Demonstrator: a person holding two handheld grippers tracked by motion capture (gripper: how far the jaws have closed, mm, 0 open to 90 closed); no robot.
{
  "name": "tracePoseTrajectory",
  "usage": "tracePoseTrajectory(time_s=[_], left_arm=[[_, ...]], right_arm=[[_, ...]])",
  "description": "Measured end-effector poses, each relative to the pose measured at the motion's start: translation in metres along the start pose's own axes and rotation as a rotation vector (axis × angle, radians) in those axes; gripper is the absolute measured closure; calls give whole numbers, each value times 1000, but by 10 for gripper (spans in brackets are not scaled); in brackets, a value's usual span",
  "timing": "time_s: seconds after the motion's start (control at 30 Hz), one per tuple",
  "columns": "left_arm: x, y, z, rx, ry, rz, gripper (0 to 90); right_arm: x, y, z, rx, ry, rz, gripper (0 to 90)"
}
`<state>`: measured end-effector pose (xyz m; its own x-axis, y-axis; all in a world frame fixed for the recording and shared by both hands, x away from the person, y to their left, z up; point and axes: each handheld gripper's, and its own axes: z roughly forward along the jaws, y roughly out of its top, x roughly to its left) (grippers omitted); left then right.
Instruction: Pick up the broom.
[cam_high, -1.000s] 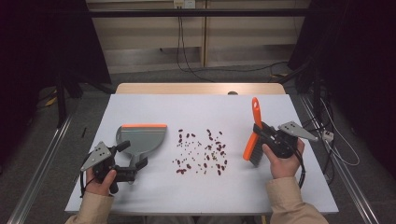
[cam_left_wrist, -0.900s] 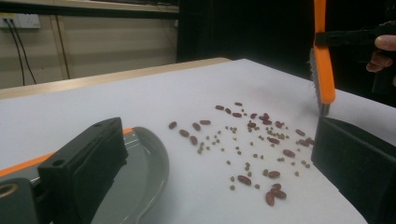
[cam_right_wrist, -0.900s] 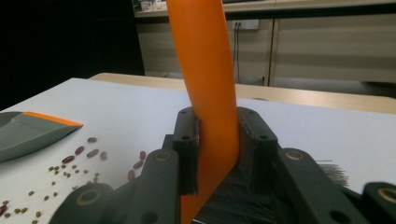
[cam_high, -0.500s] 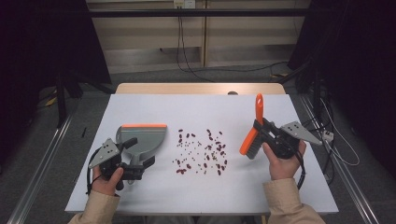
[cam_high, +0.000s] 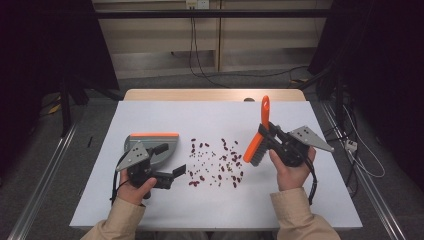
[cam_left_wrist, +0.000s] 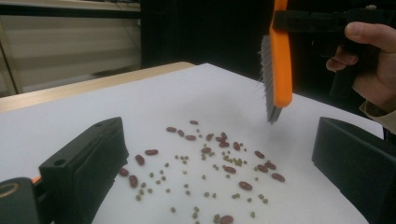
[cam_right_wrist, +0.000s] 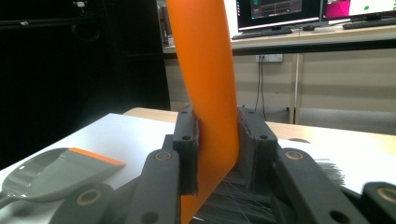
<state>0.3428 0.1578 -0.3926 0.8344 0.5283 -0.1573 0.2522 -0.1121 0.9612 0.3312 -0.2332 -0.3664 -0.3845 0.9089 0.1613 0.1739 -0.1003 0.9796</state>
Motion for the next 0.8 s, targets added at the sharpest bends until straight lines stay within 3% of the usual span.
tracePoseTrajectory(time_s=[0.47,0.63,0.67,0.73,0.77,0.8], left_arm=[[-17,3,49,75,-65,-33,104],[-17,-1,59,110,-71,-48,178],[-19,-2,61,118,-46,-48,222],[-19,-3,65,119,-62,-54,265],[-21,-3,67,124,-42,-49,294],[-22,-3,68,133,-49,-40,338]], right_arm=[[43,2,28,18,105,-8,711],[60,1,37,28,136,-30,711],[63,1,39,28,143,-34,711],[68,-1,42,24,159,-35,711],[71,-2,44,28,168,-32,711],[74,-2,45,31,174,-39,711]])
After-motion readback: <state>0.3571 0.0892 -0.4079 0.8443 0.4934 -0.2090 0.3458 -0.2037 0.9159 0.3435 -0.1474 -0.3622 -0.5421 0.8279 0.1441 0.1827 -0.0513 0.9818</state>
